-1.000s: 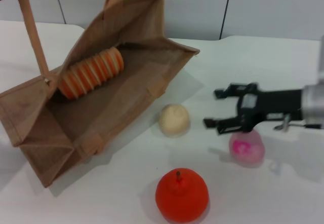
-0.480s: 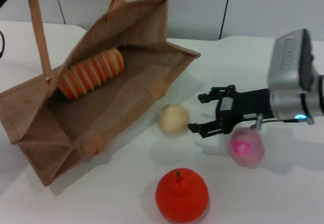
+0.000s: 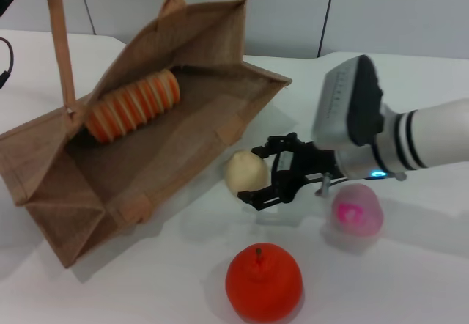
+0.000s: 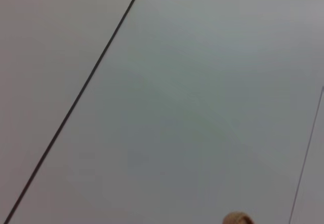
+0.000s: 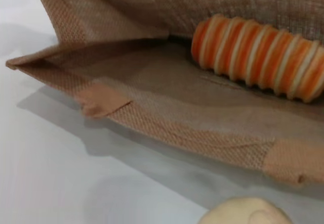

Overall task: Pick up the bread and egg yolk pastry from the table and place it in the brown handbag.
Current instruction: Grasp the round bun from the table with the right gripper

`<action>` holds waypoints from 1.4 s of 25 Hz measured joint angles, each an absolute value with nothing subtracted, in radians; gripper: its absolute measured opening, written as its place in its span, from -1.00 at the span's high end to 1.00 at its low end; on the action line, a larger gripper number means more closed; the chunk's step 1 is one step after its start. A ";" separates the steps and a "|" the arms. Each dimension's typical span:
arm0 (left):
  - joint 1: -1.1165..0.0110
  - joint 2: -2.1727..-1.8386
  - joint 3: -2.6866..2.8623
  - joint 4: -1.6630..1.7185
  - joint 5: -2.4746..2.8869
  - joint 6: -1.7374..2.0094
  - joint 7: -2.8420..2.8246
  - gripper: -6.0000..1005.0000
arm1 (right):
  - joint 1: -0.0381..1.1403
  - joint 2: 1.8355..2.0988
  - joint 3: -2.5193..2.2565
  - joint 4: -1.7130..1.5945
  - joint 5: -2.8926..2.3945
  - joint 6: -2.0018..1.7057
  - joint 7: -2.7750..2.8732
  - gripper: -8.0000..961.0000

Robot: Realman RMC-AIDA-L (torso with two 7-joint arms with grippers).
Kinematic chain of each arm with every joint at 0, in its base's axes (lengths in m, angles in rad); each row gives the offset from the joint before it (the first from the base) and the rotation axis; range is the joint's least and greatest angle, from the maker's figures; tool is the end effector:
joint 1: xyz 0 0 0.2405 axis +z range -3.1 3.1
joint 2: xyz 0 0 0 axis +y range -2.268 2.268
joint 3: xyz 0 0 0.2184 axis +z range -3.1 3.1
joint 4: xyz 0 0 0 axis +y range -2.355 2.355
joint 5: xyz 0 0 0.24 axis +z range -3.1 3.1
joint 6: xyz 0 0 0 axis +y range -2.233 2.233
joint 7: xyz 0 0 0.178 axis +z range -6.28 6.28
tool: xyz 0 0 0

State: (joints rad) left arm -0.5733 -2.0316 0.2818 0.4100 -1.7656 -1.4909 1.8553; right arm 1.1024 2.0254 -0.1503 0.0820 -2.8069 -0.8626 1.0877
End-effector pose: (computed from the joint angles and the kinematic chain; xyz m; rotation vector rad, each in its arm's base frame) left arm -0.2483 0.4033 0.1167 -1.7334 -0.6704 -1.4477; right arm 0.1779 0.3970 -0.1514 -2.9174 0.1513 0.0705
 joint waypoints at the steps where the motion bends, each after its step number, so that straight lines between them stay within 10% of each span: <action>1: -0.574 -2.031 0.282 0.407 -1.766 -1.491 1.855 0.73 | 1.108 2.027 -0.148 0.097 -2.808 -0.835 1.086 -0.76; 35: -0.572 -2.029 0.275 0.397 -1.761 -1.491 1.856 0.70 | 1.109 2.026 -0.093 0.145 -2.809 -0.730 1.068 -0.33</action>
State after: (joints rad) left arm -0.5716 -2.0294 0.2745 0.3972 -1.7609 -1.4910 1.8562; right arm 1.1092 2.0257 -0.0925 0.1450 -2.8088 -0.7303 1.0675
